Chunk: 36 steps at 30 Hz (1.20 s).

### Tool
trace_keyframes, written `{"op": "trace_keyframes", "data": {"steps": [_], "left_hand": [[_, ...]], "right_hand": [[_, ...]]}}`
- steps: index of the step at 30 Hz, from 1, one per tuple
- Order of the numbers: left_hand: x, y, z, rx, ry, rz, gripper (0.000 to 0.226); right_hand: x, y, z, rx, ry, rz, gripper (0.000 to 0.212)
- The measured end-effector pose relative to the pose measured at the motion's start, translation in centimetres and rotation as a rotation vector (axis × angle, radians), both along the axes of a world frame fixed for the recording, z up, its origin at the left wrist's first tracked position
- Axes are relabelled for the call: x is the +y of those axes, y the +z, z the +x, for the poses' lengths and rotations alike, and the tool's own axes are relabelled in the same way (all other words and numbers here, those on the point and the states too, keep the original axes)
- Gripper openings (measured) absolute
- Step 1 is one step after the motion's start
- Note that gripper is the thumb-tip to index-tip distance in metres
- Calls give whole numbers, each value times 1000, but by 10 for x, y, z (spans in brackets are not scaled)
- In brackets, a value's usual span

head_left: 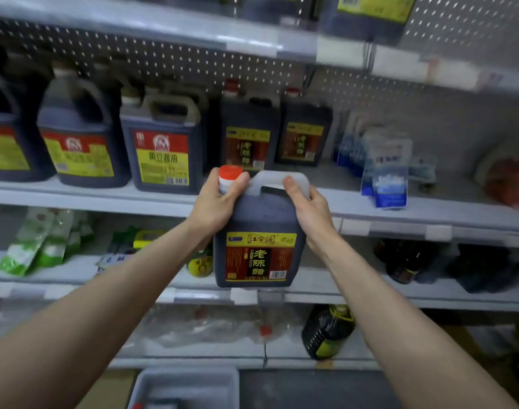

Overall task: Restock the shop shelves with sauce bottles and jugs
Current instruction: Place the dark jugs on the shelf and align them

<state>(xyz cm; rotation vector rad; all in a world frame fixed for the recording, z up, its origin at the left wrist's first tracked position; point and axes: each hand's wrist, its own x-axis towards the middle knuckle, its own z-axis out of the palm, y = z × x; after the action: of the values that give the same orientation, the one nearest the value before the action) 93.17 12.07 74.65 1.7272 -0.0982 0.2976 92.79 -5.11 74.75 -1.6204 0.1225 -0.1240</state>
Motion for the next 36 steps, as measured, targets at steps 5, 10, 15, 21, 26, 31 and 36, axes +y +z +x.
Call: {"op": "trace_keyframes", "data": {"steps": [5,10,15,21,26,31,36], "left_hand": [[-12,65,20,-63,-66,7,20],[-31,92,48,-75,-143,-3,32],[-57,93,75,-72,-159,1,30],[-98,90,120,-58,-147,26,38],[-131,80,165,-33,-89,-25,33],[-153,74,203,-19,3,-19,37],[-159,67,231,-37,64,57,45]], "right_hand": [[-14,63,9,-78,-23,0,48],[-31,90,26,-129,-119,-25,38],[-52,87,59,-129,-167,-39,103],[-97,84,112,-142,-141,-21,28],[-129,79,166,-116,-162,4,63],[-145,73,213,-196,-89,1,55],[-147,57,238,-250,-51,21,32]]}}
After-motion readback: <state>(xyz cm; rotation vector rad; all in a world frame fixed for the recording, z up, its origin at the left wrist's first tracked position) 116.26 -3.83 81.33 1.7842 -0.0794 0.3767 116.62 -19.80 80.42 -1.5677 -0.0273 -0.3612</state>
